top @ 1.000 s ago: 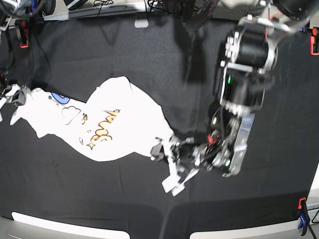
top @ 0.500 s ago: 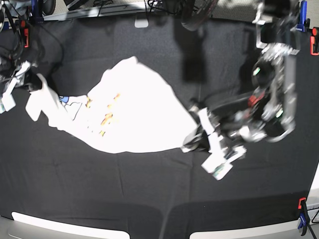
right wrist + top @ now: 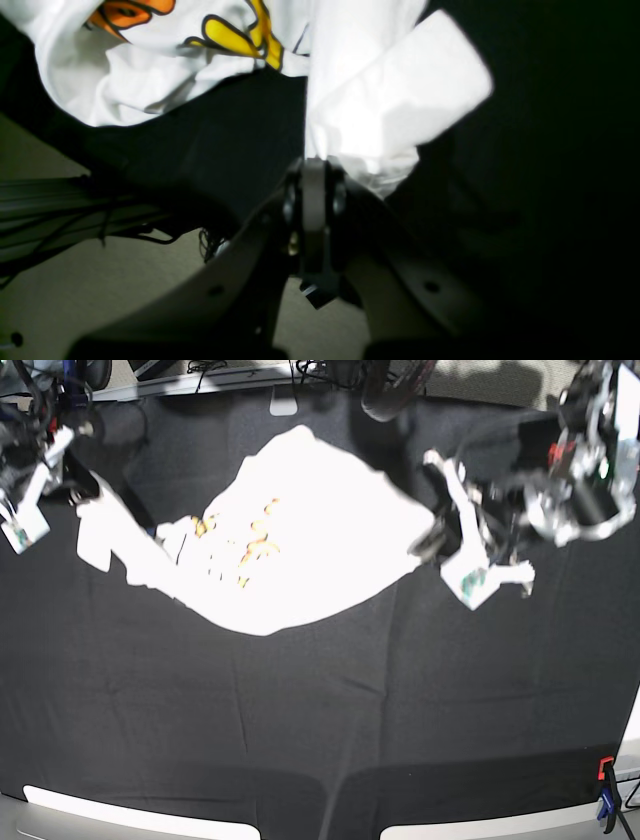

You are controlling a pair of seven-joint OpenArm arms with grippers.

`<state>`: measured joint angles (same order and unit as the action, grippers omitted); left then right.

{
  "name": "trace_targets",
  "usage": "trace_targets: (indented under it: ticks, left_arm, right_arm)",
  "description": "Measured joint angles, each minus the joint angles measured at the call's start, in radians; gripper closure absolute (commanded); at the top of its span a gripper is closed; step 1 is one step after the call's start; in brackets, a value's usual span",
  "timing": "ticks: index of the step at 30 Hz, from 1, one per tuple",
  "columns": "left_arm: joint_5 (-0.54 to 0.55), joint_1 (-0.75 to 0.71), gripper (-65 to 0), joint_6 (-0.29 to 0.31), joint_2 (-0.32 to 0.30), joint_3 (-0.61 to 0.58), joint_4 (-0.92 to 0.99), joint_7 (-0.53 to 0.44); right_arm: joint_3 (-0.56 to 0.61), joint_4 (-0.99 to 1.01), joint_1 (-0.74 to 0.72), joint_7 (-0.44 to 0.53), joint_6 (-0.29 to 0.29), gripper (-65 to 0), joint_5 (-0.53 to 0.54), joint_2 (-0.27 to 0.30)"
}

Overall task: Layout the t-shirt on the table in an organized manner, then fold the t-shirt properly
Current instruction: 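Lift the t-shirt with both grippers high above the table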

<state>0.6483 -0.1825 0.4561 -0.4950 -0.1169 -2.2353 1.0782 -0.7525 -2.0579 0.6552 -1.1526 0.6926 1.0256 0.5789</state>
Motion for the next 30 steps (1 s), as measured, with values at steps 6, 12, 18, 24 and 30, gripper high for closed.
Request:
trace_targets:
  ticks: [6,12,18,24,30]
  left_arm:
    - [-0.001,-0.083,0.0,0.000,-0.042,0.000,-0.108,0.027]
    - [-0.106,-0.130,0.0,-0.063,-0.049,0.000,-0.107,0.029]
    - [-0.355,-0.130,0.0,-0.086,-0.048,0.000,-0.107,-0.019]
    - [-0.611,-0.060,0.0,-0.237,-0.048,0.000,-0.107,-0.112]
    - [-0.777,0.032,0.0,-0.298,-0.046,-0.001,-0.107,-0.107]
  right_arm:
    - [-0.209,-0.058,0.017,-0.040,0.000,0.0,0.043,-0.111]
    - [-0.337,-0.062,0.015,-0.050,0.000,0.0,0.045,-0.124]
    - [-0.472,-0.063,0.003,-0.005,0.000,0.0,0.018,-0.105]
    - [-0.530,-0.064,-0.142,0.009,0.005,0.0,-0.065,0.004]
    - [-0.531,-0.069,-0.321,0.011,0.015,0.0,-0.064,0.106]
